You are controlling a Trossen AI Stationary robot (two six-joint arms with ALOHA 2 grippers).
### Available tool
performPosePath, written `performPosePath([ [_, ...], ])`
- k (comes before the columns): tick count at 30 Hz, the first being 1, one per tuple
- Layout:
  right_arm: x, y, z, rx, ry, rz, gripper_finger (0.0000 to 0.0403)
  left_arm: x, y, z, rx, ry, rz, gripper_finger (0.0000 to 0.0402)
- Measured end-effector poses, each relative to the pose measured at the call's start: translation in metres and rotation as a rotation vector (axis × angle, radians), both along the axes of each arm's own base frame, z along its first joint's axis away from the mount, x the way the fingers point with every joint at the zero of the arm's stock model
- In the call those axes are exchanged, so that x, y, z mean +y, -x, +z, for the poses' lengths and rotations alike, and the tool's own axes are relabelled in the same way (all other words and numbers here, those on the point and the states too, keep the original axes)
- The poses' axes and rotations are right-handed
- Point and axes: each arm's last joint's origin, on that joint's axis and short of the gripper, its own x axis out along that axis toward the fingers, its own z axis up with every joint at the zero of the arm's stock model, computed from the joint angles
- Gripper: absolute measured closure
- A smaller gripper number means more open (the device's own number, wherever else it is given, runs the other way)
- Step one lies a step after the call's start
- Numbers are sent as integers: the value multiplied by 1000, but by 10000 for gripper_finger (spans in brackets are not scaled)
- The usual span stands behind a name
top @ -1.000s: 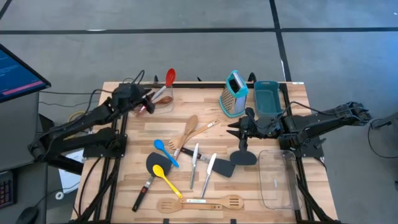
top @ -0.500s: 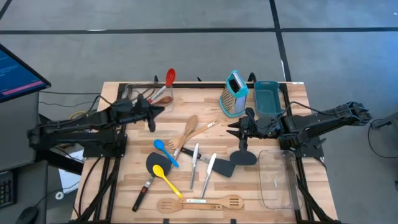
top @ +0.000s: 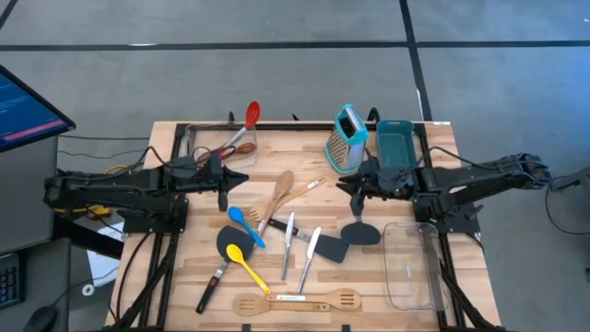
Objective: Pick & Place Kitchen Items
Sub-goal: Put the right black turner spatula into the right transparent bin
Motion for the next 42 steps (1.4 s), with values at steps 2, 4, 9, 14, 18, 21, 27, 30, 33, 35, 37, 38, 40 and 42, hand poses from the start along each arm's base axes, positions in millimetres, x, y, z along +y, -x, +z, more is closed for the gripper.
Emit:
performPosePath([
  [2,-3,0,6,29,-29,-33,324,-1,0,0,-2,0,-5,399],
  [4,-7,1,13,83,-58,-69,337,-1,0,1,-5,-1,-5,399],
  [9,-14,6,29,222,-152,-186,370,-1,0,1,-3,-11,2,399],
  [14,-18,3,42,341,-280,-343,399,0,0,0,-1,-13,2,399],
  [18,-20,-5,46,453,-326,-445,396,0,-1,-1,7,-12,2,399],
  [21,-20,-17,46,501,-335,-458,395,0,-2,-3,23,-11,2,399],
  [27,-17,-48,36,535,-345,-310,399,0,-5,-7,51,-8,1,399],
  [30,-15,-64,27,525,-324,-260,399,0,-7,-8,57,-7,1,399],
  [33,-13,-77,16,522,-379,-249,400,0,-7,-9,63,-5,2,399],
  [35,-12,-82,10,543,-414,-220,401,0,-8,-10,71,-3,2,399],
  [37,-10,-88,4,562,-455,-193,402,0,-8,-10,73,-3,1,399],
  [38,-9,-90,0,577,-477,-190,402,0,-8,-10,71,-3,2,399],
  [40,-9,-93,-6,595,-517,-192,402,0,-8,-11,73,-2,2,399],
  [42,-8,-95,-9,611,-532,-187,402,0,-7,-16,89,0,1,399],
])
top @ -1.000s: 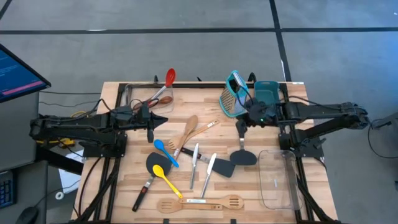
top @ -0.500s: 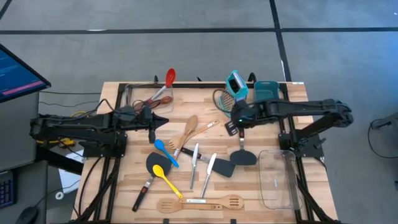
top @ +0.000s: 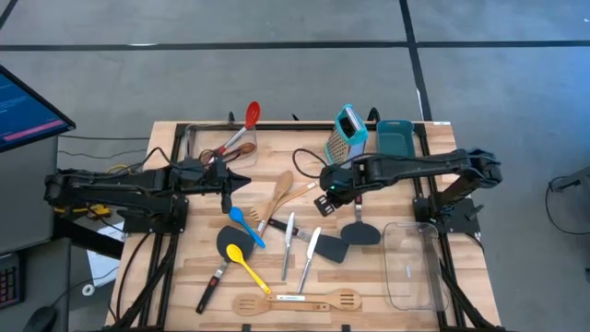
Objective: Pick & Place Kitchen Items
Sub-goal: Put the right black turner spatula into the right transparent bin
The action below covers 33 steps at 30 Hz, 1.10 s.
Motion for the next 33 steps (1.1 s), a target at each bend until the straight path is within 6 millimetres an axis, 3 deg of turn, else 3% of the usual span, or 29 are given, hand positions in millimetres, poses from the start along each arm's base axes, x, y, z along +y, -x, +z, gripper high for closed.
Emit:
performPosePath([
  [6,-2,4,-2,48,-18,-46,403,0,2,-13,39,9,2,399],
  [12,-3,22,-8,237,-34,-124,390,0,2,-13,35,3,1,399],
  [17,-4,27,-14,344,-43,-173,345,0,2,-12,22,1,0,399],
  [28,-22,27,-13,329,-43,-124,247,0,1,-11,15,1,1,399],
  [33,-32,37,-31,396,-52,-151,212,0,1,-11,16,1,1,399],
])
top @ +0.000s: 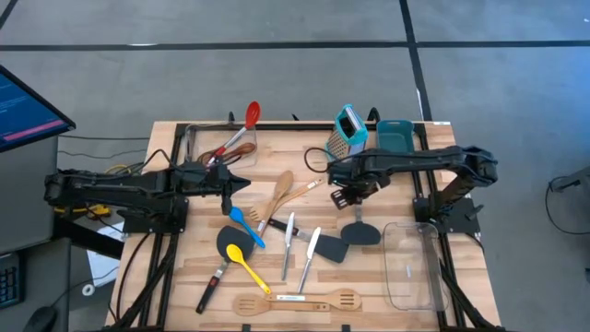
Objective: Pick & Place Kitchen Items
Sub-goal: Put the right black turner spatula into the right transparent bin
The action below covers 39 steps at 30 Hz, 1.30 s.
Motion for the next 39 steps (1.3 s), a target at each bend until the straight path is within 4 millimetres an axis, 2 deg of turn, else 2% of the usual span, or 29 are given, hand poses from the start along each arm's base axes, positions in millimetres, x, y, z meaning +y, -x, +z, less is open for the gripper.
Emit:
performPosePath([
  [5,-3,11,-22,54,-56,3,203,0,0,0,0,0,0,399],
  [16,-3,16,-54,-6,-45,107,247,0,0,0,1,-1,0,399],
  [22,-3,23,-67,5,-43,118,254,0,0,0,1,0,0,399],
  [39,1,24,-85,-86,-73,-13,243,0,0,0,1,0,0,399],
])
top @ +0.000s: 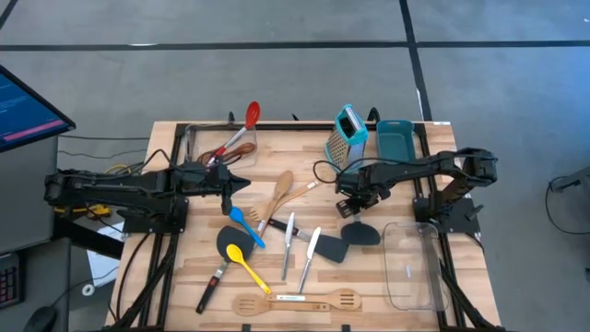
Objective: Pick & Place Kitchen Items
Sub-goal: Put the right black turner spatula into the right transparent bin
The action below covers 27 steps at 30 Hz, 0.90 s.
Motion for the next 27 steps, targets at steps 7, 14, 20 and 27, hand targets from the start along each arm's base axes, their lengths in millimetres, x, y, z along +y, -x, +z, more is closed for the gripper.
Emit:
performPosePath([
  [7,1,0,-1,-1,2,-20,270,0,0,0,0,0,0,399],
  [14,1,-1,0,-13,2,-41,337,0,0,0,0,0,0,399],
  [20,1,-1,1,-12,2,-45,352,0,0,0,0,0,0,399],
  [27,1,-1,2,-15,-6,-45,393,0,0,0,0,0,0,399],
])
